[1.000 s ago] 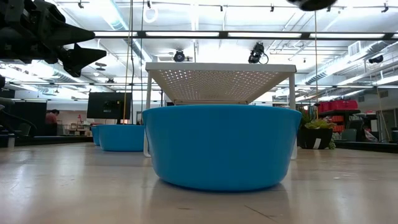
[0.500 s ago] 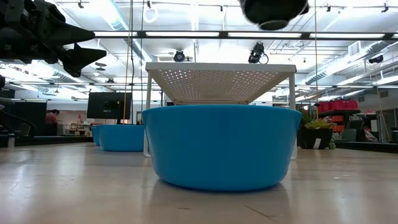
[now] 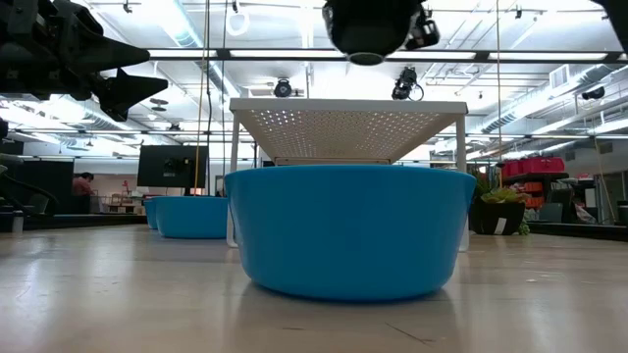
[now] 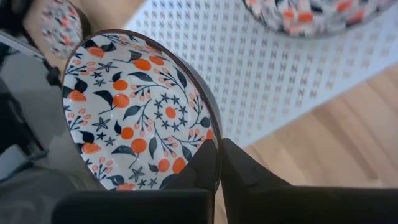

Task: Pick & Place Mini bowls
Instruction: Stack the right white bowl on top of the other white bowl on the shelf

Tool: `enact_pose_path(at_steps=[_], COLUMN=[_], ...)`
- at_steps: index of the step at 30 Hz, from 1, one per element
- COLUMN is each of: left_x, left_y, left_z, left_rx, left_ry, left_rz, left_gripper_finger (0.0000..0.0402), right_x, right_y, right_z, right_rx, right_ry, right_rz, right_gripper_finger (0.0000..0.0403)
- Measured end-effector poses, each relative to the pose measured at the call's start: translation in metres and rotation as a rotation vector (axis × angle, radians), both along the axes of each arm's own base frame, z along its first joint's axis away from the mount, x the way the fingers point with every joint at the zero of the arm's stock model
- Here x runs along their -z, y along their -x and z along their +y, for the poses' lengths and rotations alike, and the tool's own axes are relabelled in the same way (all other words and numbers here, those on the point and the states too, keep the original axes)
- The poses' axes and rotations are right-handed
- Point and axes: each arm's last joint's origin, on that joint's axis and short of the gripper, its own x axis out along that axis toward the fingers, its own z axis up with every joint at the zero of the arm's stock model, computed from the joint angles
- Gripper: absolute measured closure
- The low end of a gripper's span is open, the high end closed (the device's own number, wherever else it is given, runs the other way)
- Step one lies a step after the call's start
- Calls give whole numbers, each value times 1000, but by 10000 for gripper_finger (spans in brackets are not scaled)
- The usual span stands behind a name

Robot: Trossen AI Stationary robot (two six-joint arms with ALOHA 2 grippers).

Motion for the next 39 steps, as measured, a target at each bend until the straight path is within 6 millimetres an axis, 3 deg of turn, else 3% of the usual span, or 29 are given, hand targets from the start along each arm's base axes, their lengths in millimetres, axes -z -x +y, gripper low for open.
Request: enact_pose_path(at_steps=[9, 22, 29, 39], left_x=[0, 0, 0, 0], left_y=[0, 0, 0, 0], left_z=[0, 0, 0, 0], left_rx=[0, 0, 0, 0], left_ry=[0, 0, 0, 0], left_rz=[0, 0, 0, 0], left_gripper_finger=[113, 113, 113, 113], right_x=[3, 7, 16, 45], right_y=[-2, 3, 2, -16], right_z=[-50, -101, -115, -120], right_rx=[96, 319, 388, 364], right_ry=[6, 37, 14, -28], right_rz=[-24, -83, -57, 34], right_gripper_finger=[394, 394, 394, 394])
